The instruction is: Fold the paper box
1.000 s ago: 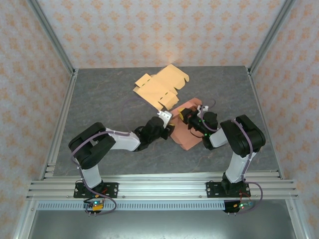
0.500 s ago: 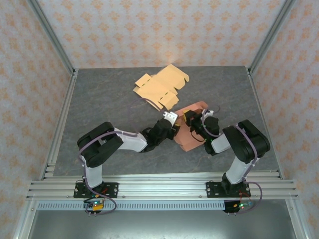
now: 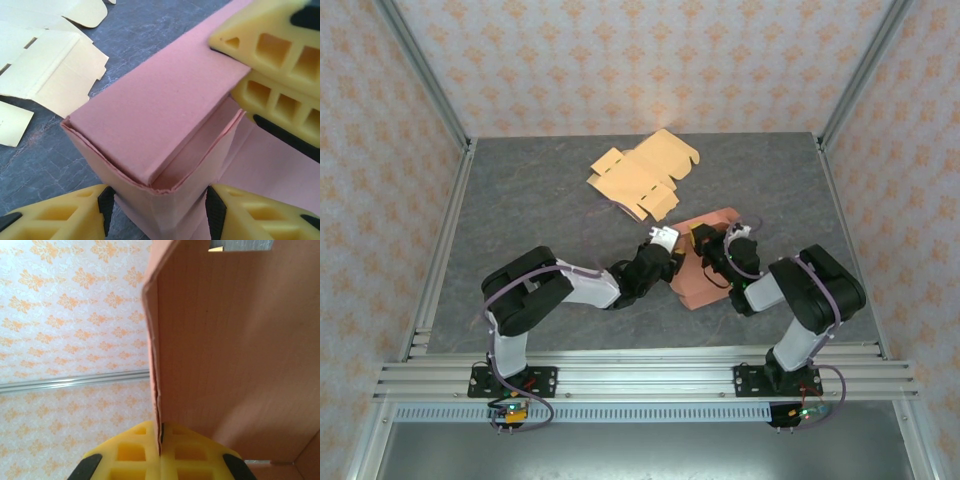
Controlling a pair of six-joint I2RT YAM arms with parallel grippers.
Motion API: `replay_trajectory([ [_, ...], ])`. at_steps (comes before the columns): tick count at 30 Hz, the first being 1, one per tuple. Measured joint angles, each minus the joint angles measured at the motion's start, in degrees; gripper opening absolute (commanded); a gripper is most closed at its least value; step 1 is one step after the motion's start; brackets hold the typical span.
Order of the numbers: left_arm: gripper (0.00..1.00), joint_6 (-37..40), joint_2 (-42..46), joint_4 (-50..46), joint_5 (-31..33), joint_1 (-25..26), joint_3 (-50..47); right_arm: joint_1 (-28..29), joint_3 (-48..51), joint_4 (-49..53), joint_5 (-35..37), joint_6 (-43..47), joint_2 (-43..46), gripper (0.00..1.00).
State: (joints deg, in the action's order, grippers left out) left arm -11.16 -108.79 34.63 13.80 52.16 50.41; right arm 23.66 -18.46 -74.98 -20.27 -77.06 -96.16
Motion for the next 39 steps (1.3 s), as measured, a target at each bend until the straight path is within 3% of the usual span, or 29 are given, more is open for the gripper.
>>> replay_trajectory([
  [12, 0.57, -0.3, -6.7, 11.3, 2.5, 1.2, 1.1, 0.7, 0.6, 4.4, 3.4, 0.9, 5.1, 0.00],
  [24, 0.47, 2.7, -7.7, 12.5, 4.6, 1.2, 2.0, 0.7, 1.3, 4.9, 5.0, 0.3, 5.7, 0.02],
  [29, 0.60, 2.1, -8.8, 17.1, 4.7, 1.3, 1.1, 0.9, 2.0, 6.3, 5.7, 0.3, 7.3, 0.02],
  [33, 0.62, 1.6, -8.8, 22.4, 4.2, 1.5, -1.9, 1.5, 2.1, 7.4, 5.5, 0.3, 7.7, 0.02],
  [39, 0.53, 2.4, -9.7, 23.0, 3.8, 1.5, -1.2, 1.5, 2.1, 7.4, 5.9, 0.2, 7.8, 0.02],
])
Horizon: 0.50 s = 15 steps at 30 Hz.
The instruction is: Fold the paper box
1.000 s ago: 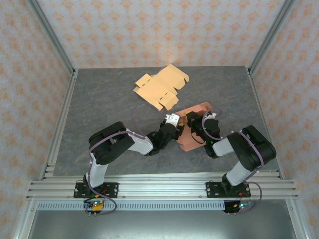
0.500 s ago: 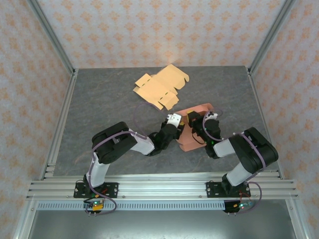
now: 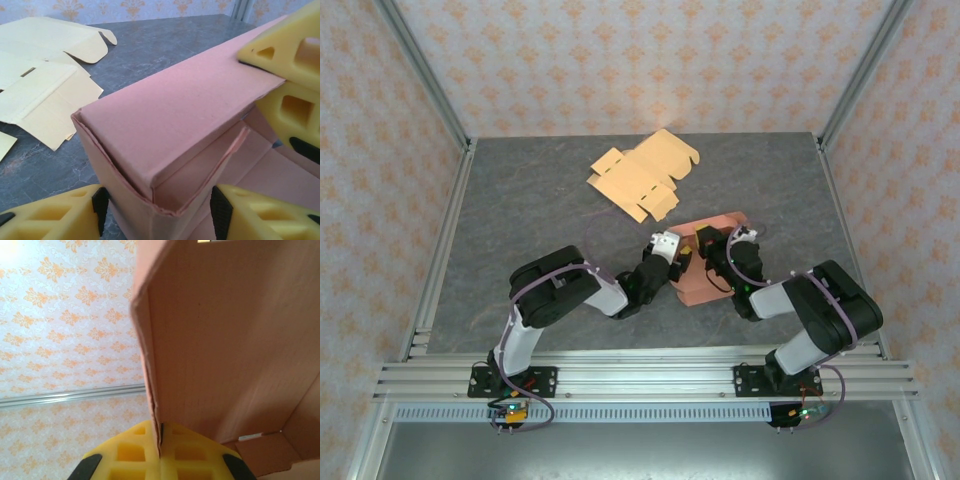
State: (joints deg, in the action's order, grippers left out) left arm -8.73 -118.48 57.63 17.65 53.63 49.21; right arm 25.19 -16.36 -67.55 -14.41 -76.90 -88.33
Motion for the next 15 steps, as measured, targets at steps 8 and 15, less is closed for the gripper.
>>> replay_trajectory([
  [8, 0.24, 3.6, -1.0, -0.6, 0.9, -0.5, 0.9, 0.0, 0.0, 0.1, 1.2, 0.0, 0.5, 0.02],
  [15, 0.17, 4.2, -1.0, -0.6, 2.9, -0.5, 0.9, 0.1, 0.5, 0.5, 1.6, 0.0, 0.8, 0.04],
])
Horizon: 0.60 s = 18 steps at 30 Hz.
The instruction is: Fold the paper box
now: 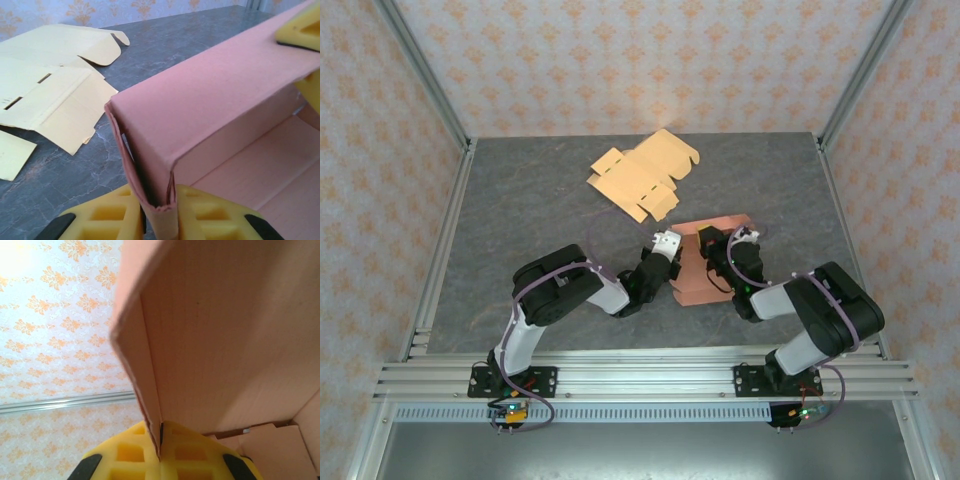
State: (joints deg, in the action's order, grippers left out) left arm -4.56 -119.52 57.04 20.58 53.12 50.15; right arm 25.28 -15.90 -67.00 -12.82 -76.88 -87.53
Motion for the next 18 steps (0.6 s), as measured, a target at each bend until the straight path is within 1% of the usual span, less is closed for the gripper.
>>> replay_trajectory([
  [1, 0.17, -0.1, 0.0, 0.0, 0.6, 0.0, 0.0, 0.1, 0.1, 0.3, 0.0, 0.0, 0.2, 0.10],
  [3, 0.16, -0.1, 0.0, 0.0, 1.0, 0.0, 0.0, 0.3, 0.2, 1.0, -0.4, 0.2, 0.8, 0.25],
  [7, 0.13, 0.0, 0.0, -0.2, 1.4, 0.0, 0.3, 1.6, 0.3, 6.0, -2.7, 0.5, 2.8, 0.52],
  [10, 0.12, 0.2, 0.0, -0.2, 1.4, 0.0, 0.3, 1.7, 0.3, 11.1, -3.7, 0.6, 6.6, 0.59],
  [13, 0.11, 0.5, 0.0, -0.2, 1.3, 0.0, 0.3, 1.7, -0.9, 19.9, -4.9, 0.4, 13.3, 0.62],
  [16, 0.11, 1.6, 0.0, 0.1, 0.8, 0.0, -0.1, 1.9, -4.2, 34.0, -5.2, 0.7, 23.1, 0.66],
  [18, 0.11, 2.1, 0.0, 0.8, 0.3, 0.0, -0.5, 1.6, -7.4, 45.5, -4.8, 2.0, 31.9, 0.65],
])
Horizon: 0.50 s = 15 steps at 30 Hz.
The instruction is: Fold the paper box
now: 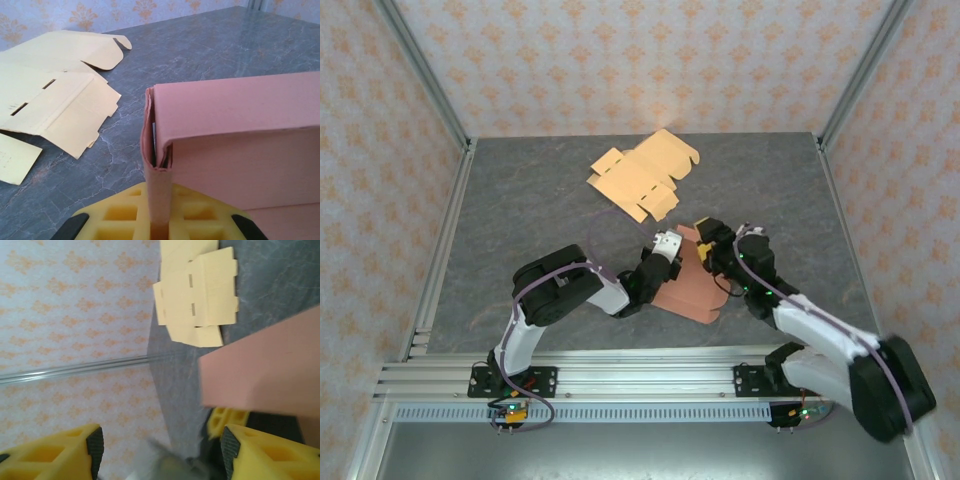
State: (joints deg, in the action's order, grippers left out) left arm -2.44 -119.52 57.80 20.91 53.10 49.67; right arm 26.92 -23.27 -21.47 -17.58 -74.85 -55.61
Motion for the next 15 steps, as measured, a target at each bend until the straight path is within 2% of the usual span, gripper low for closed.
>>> replay_trajectory([
  [3, 0.12, 0.4, 0.0, 1.9, -2.2, -0.8, -1.0, -4.2, -5.0, 14.4, -0.2, 4.3, 10.3, 0.63],
  [6, 0.13, 0.4, 0.0, 3.3, -5.0, -2.2, -1.5, -13.9, -12.0, 25.6, -3.6, 11.4, 10.4, 0.63],
  [9, 0.15, 0.3, -0.2, 3.9, -7.5, -3.4, -1.5, -19.2, -22.3, 36.8, -7.6, 23.4, -0.7, 0.62],
  [12, 0.16, -0.1, -1.0, 4.7, -9.4, -4.1, -1.4, -19.5, -35.1, 47.0, -12.6, 39.1, -16.7, 0.62],
  [15, 0.17, -0.2, -1.8, 4.7, -11.1, -4.1, -1.2, -19.5, -43.9, 55.1, -17.0, 52.3, -29.6, 0.62],
])
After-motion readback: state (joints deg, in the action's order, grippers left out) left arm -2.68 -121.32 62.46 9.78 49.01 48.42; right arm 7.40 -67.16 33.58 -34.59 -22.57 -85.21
